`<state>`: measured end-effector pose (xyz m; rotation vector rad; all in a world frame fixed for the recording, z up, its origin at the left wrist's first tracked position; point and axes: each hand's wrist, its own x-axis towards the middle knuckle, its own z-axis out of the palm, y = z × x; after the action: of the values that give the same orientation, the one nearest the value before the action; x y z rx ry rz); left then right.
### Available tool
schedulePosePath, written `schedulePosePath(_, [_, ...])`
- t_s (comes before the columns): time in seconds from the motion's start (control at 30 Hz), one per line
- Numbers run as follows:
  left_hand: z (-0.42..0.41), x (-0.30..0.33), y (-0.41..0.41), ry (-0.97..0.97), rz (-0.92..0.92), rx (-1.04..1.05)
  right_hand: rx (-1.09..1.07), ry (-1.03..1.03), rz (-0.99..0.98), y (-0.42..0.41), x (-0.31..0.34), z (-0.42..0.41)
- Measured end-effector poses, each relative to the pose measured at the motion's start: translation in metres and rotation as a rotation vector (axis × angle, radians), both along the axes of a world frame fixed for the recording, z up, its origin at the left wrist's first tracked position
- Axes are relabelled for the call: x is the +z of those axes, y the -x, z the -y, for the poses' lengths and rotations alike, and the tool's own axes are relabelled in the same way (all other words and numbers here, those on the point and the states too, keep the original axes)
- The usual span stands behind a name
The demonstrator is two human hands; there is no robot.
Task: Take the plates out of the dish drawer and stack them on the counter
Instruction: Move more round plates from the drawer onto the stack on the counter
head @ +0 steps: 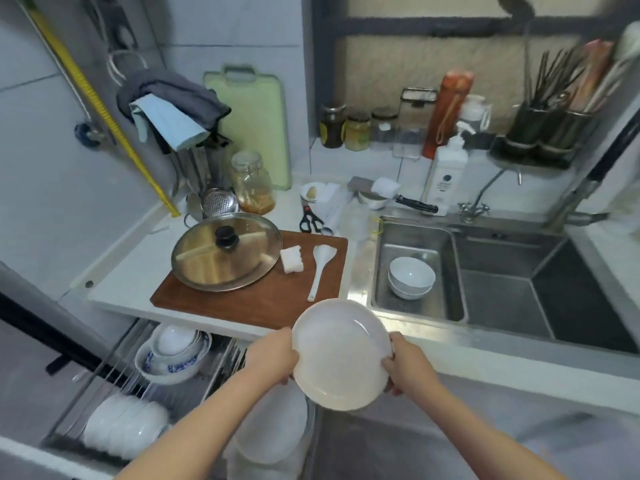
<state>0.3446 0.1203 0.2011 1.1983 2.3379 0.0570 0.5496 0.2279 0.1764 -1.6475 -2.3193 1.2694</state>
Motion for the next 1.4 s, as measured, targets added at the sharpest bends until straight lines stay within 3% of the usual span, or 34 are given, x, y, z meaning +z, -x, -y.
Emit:
schedulePosePath(0.33, [-0.158,0.036,-0.111,-0.139,-0.017,-0.184,-0.269,-0.078,-0.046,-0.133,0.038,-0.111])
schedulePosePath(0.83, [-0.397,0.060,-0.362,-0.260,-0.004,-0.505,-0.581,-0.360,0.255,-0.383,0.090,-0.286])
schedulePosePath(1.13, [-0.489,0.067,-0.465,-0.282,0.167,-0.551,-0.796,-0.308,0.307,-0.481,0.099,-0.348])
schedulePosePath(1.4, [-0.533,0.043,-0.521,-0.273,0.371,-0.494,-0.958,-0.203,0.128,-0.538,0.084,-0.386])
